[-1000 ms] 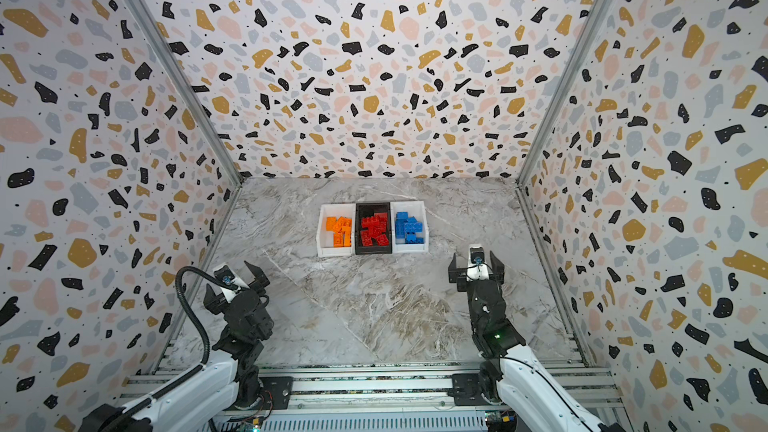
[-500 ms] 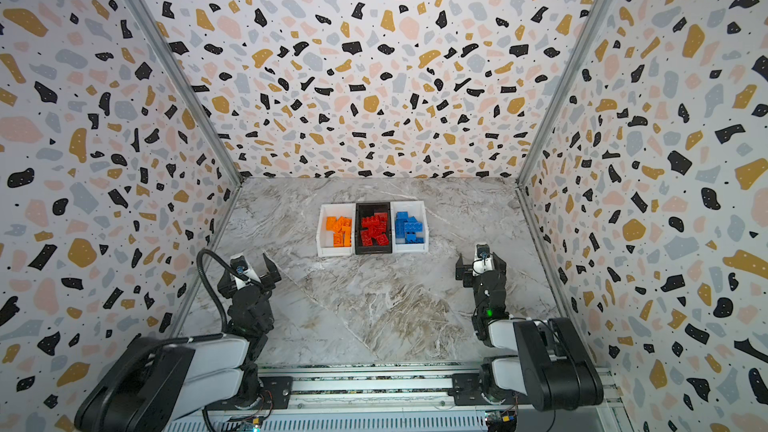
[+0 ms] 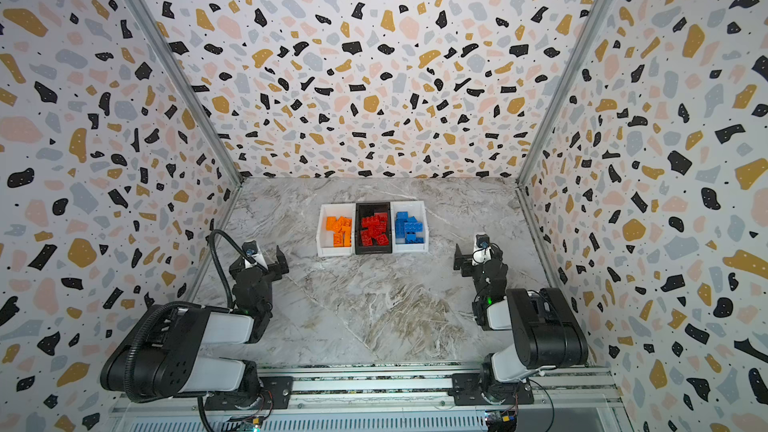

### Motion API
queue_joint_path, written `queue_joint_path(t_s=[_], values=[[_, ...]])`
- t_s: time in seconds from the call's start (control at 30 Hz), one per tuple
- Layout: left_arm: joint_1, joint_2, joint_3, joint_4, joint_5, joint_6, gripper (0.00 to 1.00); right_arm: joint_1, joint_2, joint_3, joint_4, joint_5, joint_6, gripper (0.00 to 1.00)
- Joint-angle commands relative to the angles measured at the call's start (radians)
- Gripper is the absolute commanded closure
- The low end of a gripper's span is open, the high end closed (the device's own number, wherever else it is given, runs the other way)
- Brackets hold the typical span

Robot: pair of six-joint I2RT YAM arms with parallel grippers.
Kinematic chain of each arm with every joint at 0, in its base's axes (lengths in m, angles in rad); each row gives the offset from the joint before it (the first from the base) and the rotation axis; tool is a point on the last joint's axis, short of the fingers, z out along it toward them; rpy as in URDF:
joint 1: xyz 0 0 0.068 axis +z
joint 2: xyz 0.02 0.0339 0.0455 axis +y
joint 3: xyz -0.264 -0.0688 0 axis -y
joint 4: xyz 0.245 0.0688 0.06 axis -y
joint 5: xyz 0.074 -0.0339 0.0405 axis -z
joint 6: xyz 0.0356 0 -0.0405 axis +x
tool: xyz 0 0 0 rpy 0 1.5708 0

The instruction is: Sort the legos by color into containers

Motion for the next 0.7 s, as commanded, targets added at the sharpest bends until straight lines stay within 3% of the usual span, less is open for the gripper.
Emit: queue_joint_path(t_s=[0.0, 0.67], values=[[0.005, -0.011, 0.016, 0.021, 0.015, -0.011, 0.00, 0.002, -0.016, 0.010, -0.013, -0.008, 0.009, 0.01], [0.005, -0.012, 0.015, 0.022, 0.015, -0.012, 0.00, 0.021, -0.014, 0.015, -0.021, 0.026, 0.001, 0.01]])
